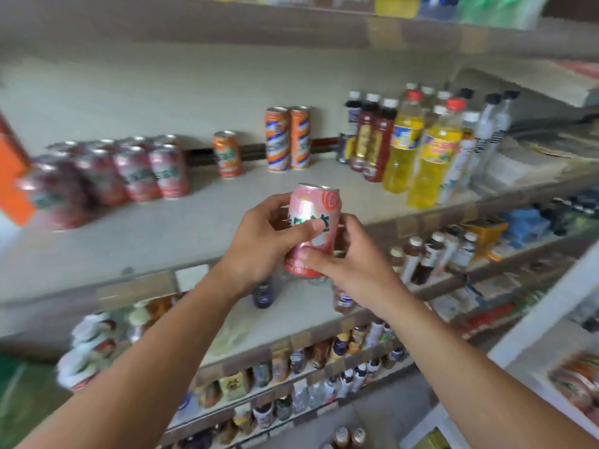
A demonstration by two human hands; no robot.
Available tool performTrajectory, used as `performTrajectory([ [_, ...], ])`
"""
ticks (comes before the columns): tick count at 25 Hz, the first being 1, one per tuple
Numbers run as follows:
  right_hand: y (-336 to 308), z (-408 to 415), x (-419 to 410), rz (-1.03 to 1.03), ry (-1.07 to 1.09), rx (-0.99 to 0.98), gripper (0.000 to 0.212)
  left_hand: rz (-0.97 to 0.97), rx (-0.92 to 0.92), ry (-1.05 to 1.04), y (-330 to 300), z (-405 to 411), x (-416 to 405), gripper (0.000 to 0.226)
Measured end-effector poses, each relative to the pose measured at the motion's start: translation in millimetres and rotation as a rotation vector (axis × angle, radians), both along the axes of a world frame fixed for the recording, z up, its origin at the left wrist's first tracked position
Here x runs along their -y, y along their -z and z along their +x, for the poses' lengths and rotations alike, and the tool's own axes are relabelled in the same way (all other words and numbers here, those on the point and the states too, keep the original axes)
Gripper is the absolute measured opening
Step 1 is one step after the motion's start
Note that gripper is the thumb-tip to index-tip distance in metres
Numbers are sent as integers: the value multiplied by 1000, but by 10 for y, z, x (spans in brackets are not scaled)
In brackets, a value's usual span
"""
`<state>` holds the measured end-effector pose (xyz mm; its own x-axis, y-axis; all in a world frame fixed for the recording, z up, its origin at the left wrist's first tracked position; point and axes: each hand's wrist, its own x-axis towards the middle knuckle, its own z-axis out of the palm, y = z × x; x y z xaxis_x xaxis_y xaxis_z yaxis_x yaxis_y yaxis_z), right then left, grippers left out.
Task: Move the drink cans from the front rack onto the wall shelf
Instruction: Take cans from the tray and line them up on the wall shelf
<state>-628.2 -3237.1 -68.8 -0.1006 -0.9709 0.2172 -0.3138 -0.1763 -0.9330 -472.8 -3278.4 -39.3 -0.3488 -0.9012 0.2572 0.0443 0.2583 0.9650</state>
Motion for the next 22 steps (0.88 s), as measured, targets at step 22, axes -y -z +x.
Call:
performTrajectory([
  [22,-66,2996,1189,-63,-202,-159,47,-60,120,-445,132,2991,536,40],
])
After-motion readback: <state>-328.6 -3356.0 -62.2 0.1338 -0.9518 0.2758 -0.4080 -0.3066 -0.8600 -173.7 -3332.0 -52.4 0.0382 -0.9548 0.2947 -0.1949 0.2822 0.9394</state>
